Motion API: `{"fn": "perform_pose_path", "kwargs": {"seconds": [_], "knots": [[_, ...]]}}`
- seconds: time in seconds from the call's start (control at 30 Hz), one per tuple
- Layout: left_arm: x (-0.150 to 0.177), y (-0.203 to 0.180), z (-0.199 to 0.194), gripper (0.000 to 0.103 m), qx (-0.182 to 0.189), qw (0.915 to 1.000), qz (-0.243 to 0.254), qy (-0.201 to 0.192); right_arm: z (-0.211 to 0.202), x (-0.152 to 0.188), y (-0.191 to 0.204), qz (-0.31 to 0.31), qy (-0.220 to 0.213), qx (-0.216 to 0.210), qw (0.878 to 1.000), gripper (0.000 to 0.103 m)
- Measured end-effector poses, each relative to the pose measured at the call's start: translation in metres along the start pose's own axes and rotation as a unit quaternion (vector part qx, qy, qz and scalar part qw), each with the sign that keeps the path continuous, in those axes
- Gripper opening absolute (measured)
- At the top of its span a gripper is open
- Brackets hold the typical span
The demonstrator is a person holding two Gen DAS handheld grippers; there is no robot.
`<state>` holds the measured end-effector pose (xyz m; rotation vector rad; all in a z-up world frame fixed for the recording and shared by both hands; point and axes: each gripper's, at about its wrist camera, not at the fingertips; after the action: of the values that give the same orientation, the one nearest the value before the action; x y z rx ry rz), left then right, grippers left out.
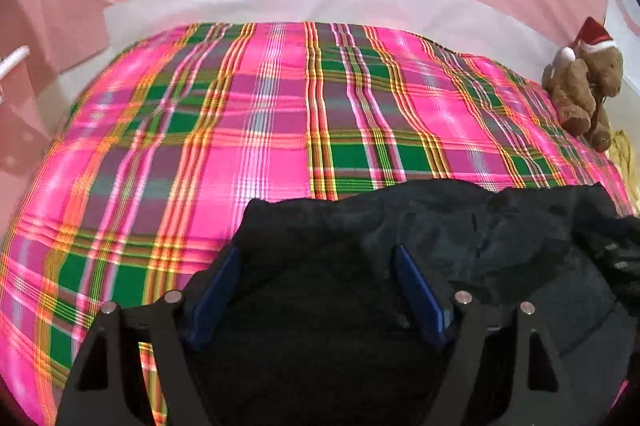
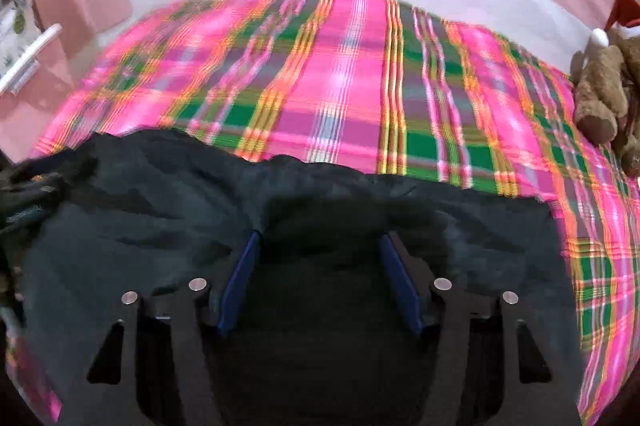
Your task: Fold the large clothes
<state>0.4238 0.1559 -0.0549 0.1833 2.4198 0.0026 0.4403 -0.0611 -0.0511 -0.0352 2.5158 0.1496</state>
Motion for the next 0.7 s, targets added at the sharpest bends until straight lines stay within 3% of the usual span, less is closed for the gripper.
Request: {"fn": "perform_pose_path", "kwargs": {"seconds": [0.13, 0.43, 0.6, 0.7], "knots": [[0.003, -0.003, 0.011, 0.081, 0.006, 0.9999, -0.008, 0.000, 0.018, 0.002, -0.009, 0.017, 0.000, -0.009, 1.000, 0.062], [0.005, -0.011, 0.018, 0.081, -0.024, 0.9997, -0.005, -0.009, 0.026, 0.007, -0.004, 0.006, -0.016, 0.003, 1.000, 0.062], [0.003, -0.009, 0.003, 0.077, -0.032, 0.9994, 0.000, -0.011, -0.005, 0.003, -0.024, 0.038, -0.023, -0.036, 0.998, 0.062], [-0.002, -0.005, -0.017, 0.072, -0.025, 0.9993, -0.007, -0.026, -0.037, -0.002, -0.043, 0.036, -0.059, -0.022, 0.997, 0.062]]}}
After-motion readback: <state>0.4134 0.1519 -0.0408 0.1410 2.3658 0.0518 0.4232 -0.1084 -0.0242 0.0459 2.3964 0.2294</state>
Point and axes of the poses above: each gripper's, at about its wrist camera, not at the fingertips, and z roughly the way its jaws point, y to its left, x to its underside, and after that the axes turned 14 degrees about z, right-handed
